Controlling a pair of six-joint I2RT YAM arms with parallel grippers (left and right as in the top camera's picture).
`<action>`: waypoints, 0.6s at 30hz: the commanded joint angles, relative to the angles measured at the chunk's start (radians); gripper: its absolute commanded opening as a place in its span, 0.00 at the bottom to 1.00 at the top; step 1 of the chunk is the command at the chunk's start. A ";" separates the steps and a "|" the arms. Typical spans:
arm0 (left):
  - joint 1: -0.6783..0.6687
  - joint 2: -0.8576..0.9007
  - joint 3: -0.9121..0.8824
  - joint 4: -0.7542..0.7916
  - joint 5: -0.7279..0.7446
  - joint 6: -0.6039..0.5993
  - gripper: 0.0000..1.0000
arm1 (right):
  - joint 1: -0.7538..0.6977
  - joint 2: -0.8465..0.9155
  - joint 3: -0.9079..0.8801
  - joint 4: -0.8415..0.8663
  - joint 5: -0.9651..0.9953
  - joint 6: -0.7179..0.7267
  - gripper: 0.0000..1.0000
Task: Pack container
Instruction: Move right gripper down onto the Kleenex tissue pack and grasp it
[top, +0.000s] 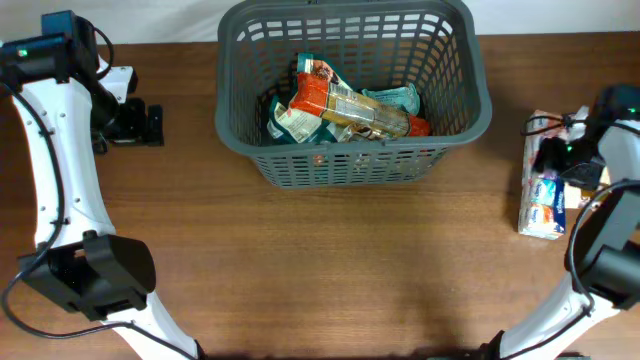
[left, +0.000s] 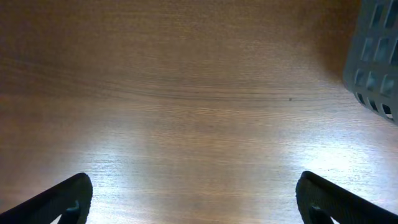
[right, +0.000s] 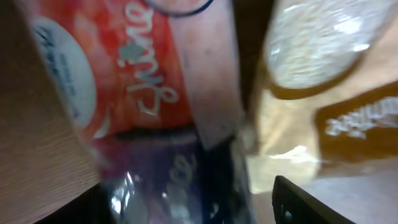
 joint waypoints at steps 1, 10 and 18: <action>0.005 -0.021 -0.004 -0.001 0.011 -0.013 0.99 | 0.023 0.050 -0.003 -0.001 -0.023 -0.010 0.74; 0.005 -0.021 -0.004 -0.001 0.011 -0.013 0.99 | 0.047 0.094 -0.007 0.001 -0.043 0.040 0.28; 0.005 -0.021 -0.004 -0.001 0.011 -0.013 0.99 | 0.027 0.003 0.097 -0.074 -0.170 0.083 0.30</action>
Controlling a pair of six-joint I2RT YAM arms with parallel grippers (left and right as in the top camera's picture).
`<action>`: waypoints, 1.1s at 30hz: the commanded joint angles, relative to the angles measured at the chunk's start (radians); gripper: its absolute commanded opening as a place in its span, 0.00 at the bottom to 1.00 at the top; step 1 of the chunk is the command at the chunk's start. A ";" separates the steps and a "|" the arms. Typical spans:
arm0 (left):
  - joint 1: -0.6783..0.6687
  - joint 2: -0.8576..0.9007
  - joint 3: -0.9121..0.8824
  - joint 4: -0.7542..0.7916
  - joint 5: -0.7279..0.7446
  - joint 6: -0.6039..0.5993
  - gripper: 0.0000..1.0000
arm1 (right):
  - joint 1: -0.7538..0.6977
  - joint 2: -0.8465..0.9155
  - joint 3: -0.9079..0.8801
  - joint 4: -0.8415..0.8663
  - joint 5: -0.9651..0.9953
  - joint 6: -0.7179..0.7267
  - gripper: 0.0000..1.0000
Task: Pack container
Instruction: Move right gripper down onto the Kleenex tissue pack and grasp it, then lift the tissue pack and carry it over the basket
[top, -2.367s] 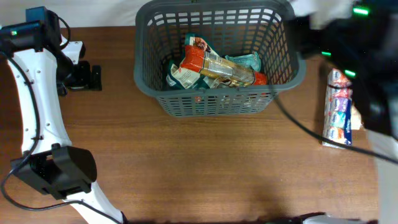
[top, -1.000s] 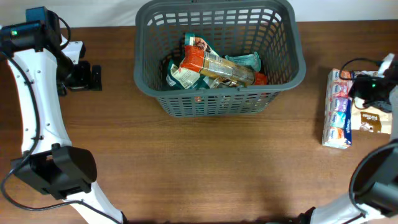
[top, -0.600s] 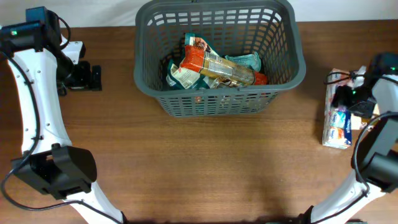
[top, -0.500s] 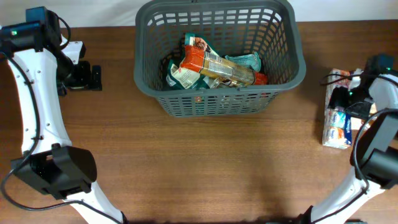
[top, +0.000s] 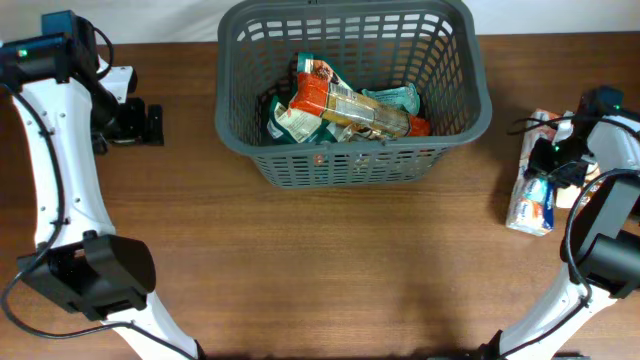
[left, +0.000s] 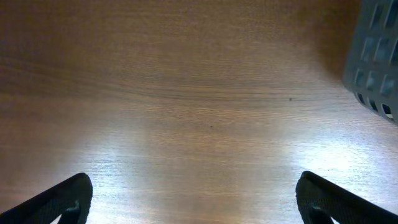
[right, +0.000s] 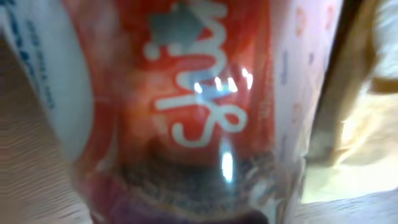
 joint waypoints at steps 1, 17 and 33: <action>0.005 -0.021 -0.004 -0.001 0.011 -0.013 0.99 | -0.005 -0.080 0.088 -0.029 -0.101 0.026 0.30; 0.005 -0.021 -0.004 -0.001 0.011 -0.013 0.99 | 0.066 -0.551 0.555 -0.199 -0.228 -0.060 0.34; 0.005 -0.021 -0.004 -0.001 0.011 -0.013 0.99 | 0.642 -0.642 0.556 -0.219 -0.261 -0.700 0.04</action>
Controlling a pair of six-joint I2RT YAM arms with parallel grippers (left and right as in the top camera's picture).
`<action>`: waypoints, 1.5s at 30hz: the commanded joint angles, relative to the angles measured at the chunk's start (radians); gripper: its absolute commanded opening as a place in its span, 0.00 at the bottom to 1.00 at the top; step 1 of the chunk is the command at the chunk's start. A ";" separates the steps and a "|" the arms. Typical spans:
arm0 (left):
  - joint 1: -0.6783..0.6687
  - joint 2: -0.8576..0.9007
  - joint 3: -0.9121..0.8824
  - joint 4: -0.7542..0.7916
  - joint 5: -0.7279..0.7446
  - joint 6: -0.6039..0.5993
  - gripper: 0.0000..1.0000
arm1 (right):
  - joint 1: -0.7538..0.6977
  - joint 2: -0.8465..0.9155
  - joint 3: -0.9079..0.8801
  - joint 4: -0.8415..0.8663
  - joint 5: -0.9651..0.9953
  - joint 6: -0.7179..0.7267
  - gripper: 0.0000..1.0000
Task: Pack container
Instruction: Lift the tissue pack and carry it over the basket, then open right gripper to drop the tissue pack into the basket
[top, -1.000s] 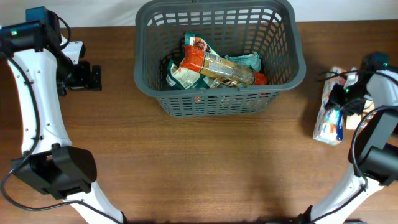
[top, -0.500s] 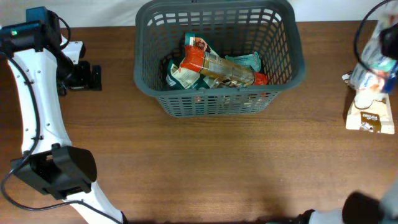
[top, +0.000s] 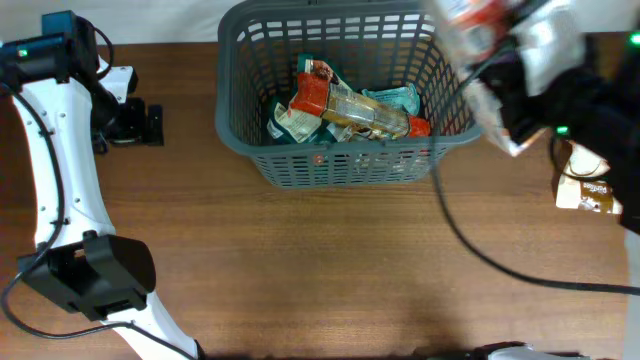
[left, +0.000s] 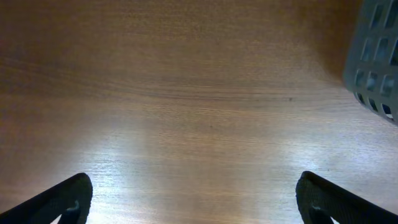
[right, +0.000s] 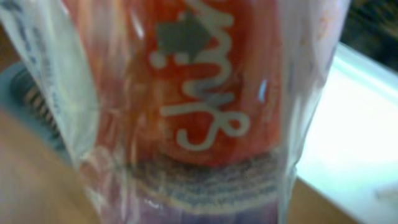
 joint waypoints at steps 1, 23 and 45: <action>0.005 -0.021 -0.004 -0.002 0.011 -0.013 0.99 | 0.101 0.051 0.007 0.008 -0.016 -0.240 0.04; 0.005 -0.021 -0.004 -0.001 0.011 -0.013 0.99 | 0.204 0.560 0.007 0.002 0.115 -0.561 0.04; 0.005 -0.021 -0.004 -0.001 0.011 -0.013 0.99 | 0.166 0.394 0.276 0.044 0.451 0.177 0.67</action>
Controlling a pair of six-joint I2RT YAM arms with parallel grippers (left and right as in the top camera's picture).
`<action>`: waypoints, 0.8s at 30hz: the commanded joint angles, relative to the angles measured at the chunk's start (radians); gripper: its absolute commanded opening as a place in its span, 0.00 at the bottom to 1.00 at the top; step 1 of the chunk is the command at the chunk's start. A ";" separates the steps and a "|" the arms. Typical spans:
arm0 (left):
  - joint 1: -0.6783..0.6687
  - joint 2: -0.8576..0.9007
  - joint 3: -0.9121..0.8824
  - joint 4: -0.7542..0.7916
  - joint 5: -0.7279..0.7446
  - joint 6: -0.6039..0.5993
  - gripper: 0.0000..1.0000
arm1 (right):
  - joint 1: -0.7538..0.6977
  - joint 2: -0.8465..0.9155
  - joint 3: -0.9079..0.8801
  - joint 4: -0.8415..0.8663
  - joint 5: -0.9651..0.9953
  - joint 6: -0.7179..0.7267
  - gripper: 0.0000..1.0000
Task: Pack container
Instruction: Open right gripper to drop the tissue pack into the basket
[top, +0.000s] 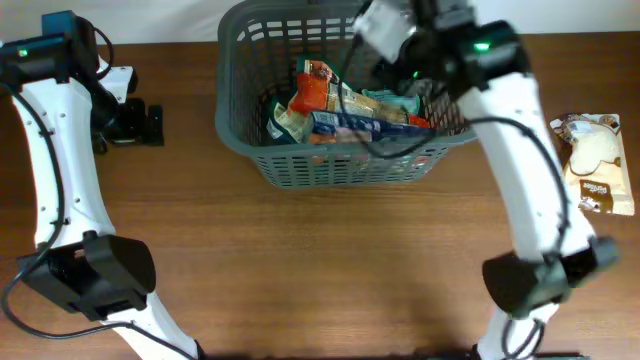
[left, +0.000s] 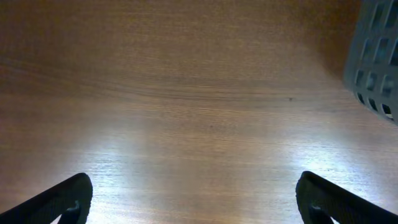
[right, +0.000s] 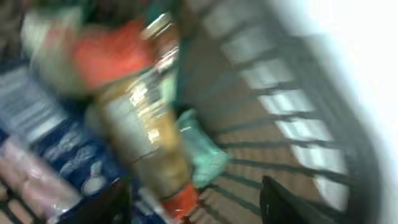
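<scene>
The grey plastic basket (top: 352, 160) stands at the back middle of the table, holding several snack packs. A blue-and-white snack packet (top: 350, 123) lies along its front, on top of the others, and shows blurred in the right wrist view (right: 50, 146). My right gripper (top: 400, 70) hangs over the basket's right half. It is open (right: 196, 199) with nothing between its fingers, above an orange-and-tan pack (right: 140, 124). My left gripper (top: 150, 122) is open over bare wood at the far left (left: 193, 194).
A tan-and-white pouch (top: 590, 160) lies on the table at the far right. The basket's slatted wall (right: 273, 93) rises close to my right gripper. A corner of the basket (left: 373, 56) shows at the right edge of the left wrist view.
My right gripper held the red-and-blue packet high over the basket's right rim. Now the packet lies in the basket and the gripper is open above it. The left arm has not moved.
My right gripper was down on the packet beside the tan pouch at the table's right edge. Then the packet had shifted slightly in its grip. Then it was held high near the basket. Now it lies inside, let go, and the pouch stays on the table.
</scene>
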 joint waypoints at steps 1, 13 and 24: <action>0.005 -0.021 -0.004 -0.001 0.011 -0.013 0.99 | -0.049 -0.129 0.117 -0.008 0.159 0.325 0.69; 0.005 -0.021 -0.004 -0.001 0.011 -0.013 0.99 | -0.492 -0.163 0.113 -0.282 0.182 0.596 0.72; 0.005 -0.021 -0.004 -0.001 0.011 -0.013 0.99 | -0.729 -0.032 -0.267 -0.103 0.178 0.603 0.71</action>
